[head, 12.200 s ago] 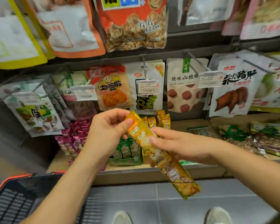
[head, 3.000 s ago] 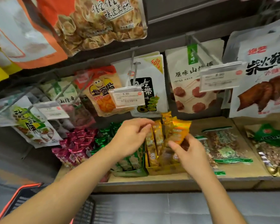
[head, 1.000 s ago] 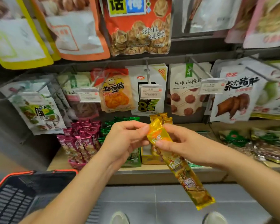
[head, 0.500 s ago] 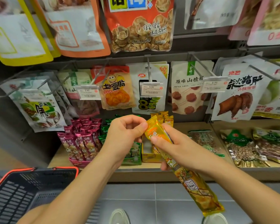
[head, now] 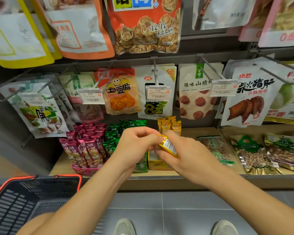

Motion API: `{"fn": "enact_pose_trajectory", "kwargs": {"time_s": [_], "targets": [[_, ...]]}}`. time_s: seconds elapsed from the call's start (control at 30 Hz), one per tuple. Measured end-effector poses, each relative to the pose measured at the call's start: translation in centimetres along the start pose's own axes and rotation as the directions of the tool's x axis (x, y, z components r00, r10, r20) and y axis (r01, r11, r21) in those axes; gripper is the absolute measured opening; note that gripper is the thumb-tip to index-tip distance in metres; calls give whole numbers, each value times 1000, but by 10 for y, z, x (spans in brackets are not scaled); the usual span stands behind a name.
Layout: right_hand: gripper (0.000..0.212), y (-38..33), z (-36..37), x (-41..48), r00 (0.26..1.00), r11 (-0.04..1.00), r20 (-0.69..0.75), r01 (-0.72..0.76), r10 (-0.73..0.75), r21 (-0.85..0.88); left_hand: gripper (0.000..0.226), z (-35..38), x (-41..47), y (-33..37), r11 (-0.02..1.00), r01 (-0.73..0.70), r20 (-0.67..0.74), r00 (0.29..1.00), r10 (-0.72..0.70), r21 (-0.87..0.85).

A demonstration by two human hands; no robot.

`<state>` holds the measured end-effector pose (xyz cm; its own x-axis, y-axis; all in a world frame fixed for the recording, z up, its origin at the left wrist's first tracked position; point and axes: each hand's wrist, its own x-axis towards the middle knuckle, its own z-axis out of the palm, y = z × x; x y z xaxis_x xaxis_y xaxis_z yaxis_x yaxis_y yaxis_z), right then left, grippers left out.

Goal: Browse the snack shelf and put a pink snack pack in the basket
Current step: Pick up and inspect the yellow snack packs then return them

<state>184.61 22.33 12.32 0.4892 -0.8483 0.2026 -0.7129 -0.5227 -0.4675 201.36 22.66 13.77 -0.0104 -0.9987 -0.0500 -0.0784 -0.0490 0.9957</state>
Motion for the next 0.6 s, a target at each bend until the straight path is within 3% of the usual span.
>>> {"fn": "enact_pose_trajectory", "kwargs": {"time_s": [0.17,0.33,0.43,0.6], "targets": [[33,4,-7,2,995,988,75,47,-59,149,17,-14,2,3,997,6,27,1000,-4,-79],[36,10,-13,4,979,912,203,-69,-15,404,15,-23,5,3,998,-31,-22,999,30,-47],[41,11,-15,4,976,900,216,-82,-13,428,20,-24,4,4,996,-85,11,996,84,39],[35,15,-12,1,978,898,208,-82,-11,433,9,-30,6,7,913,-210,89,978,191,351]]}}
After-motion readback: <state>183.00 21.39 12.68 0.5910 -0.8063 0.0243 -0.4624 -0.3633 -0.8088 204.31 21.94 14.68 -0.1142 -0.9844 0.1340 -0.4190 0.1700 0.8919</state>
